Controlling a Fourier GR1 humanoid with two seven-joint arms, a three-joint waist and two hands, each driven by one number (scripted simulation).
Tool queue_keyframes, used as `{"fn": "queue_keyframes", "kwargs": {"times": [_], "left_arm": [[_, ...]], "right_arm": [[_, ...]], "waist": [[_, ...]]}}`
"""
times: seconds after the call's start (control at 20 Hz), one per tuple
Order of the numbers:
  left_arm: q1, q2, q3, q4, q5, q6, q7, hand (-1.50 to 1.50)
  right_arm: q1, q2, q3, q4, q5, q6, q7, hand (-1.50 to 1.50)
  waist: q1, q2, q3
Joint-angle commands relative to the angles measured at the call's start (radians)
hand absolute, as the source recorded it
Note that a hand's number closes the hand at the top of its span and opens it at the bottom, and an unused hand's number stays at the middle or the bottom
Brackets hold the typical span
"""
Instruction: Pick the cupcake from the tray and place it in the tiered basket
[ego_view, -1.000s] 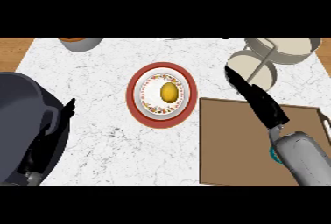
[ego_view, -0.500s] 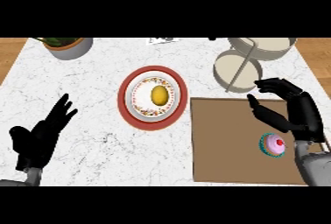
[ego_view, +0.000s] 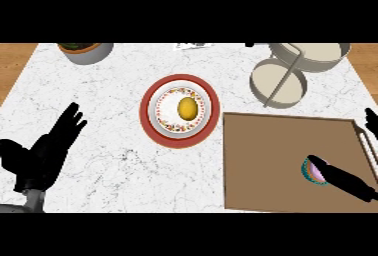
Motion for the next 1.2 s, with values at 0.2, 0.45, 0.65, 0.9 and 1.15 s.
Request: {"fn": "queue_keyframes", "kwargs": {"times": [0.2, 0.45, 0.65, 0.9, 1.15], "left_arm": [[-0.033, -0.008, 0.015, 0.017, 0.003, 0.002, 0.013, 0.0], [-0.022, -0.005, 0.005, -0.02, 0.011, -0.018, 0.029, 0.0], [-0.082, -0.024, -0.001, 0.026, -0.016, -0.022, 0.042, 0.0], [-0.045, -0.035, 0.035, 0.016, -0.017, -0.066, 0.028, 0.0], [-0.05, -0.024, 0.06, -0.003, -0.031, -0.085, 0.054, 0.0]], "right_arm": [[0.17, -0.323, 0.058, -0.174, 0.231, 0.266, 0.345, -1.5], [0.174, -0.431, 0.114, -0.339, 0.148, 0.527, 0.624, -1.5], [0.02, -0.424, 0.116, -0.469, 0.068, 0.655, 0.916, -1.5], [-0.163, -0.243, 0.26, -0.356, 0.239, 0.654, 1.057, -1.5], [-0.11, -0.147, 0.292, -0.252, 0.339, 0.622, 1.028, -1.5]], "waist": [[0.0, 0.006, -0.007], [0.036, 0.007, -0.004], [0.047, 0.012, 0.0], [0.054, 0.011, 0.002], [0.046, 0.009, 0.003]]}}
